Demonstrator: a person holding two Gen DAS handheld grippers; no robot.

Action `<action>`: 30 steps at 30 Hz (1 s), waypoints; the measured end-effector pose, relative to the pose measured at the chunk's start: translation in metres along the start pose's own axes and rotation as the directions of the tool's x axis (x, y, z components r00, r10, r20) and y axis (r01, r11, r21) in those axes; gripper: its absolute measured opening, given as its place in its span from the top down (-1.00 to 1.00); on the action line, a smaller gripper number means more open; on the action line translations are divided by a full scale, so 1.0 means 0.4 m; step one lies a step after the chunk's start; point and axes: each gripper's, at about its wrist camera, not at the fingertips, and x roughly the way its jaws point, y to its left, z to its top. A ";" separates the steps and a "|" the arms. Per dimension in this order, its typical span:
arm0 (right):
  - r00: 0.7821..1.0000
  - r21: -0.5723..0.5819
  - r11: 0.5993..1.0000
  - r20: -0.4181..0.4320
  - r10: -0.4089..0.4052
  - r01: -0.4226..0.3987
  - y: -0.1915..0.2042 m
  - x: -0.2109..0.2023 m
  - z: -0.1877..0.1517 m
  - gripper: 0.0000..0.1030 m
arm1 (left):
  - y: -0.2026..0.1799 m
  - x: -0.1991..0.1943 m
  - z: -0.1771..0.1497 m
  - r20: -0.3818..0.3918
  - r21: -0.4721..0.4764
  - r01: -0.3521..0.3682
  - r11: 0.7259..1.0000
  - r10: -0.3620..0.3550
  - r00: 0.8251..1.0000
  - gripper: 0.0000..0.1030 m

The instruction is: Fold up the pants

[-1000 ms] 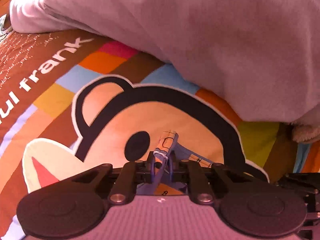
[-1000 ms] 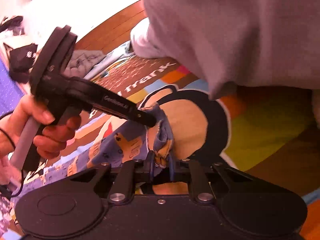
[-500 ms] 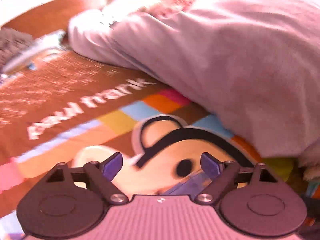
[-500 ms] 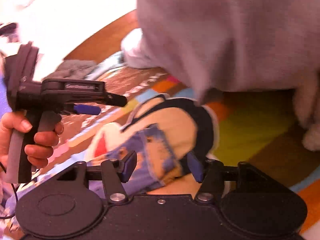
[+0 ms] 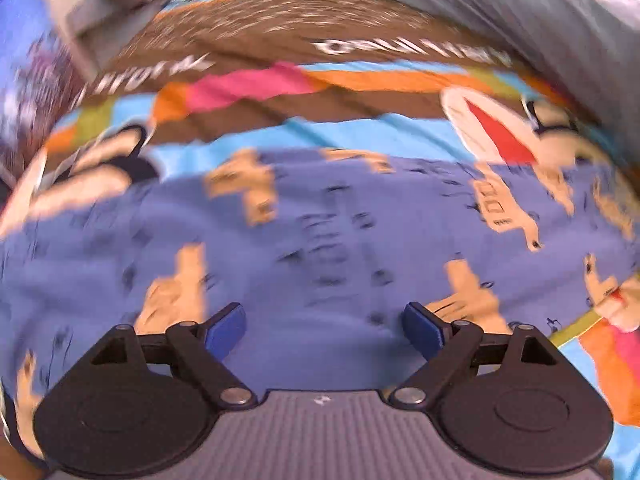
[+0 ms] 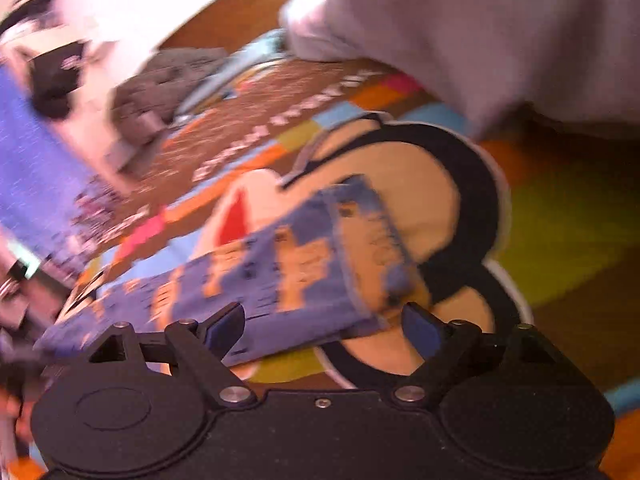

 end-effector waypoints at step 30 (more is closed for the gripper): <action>0.962 -0.160 0.955 -0.155 0.225 -0.250 0.379 0.216 -0.110 -0.43 | 0.108 0.111 0.295 0.090 0.294 -0.022 0.956 -0.004 0.996 0.84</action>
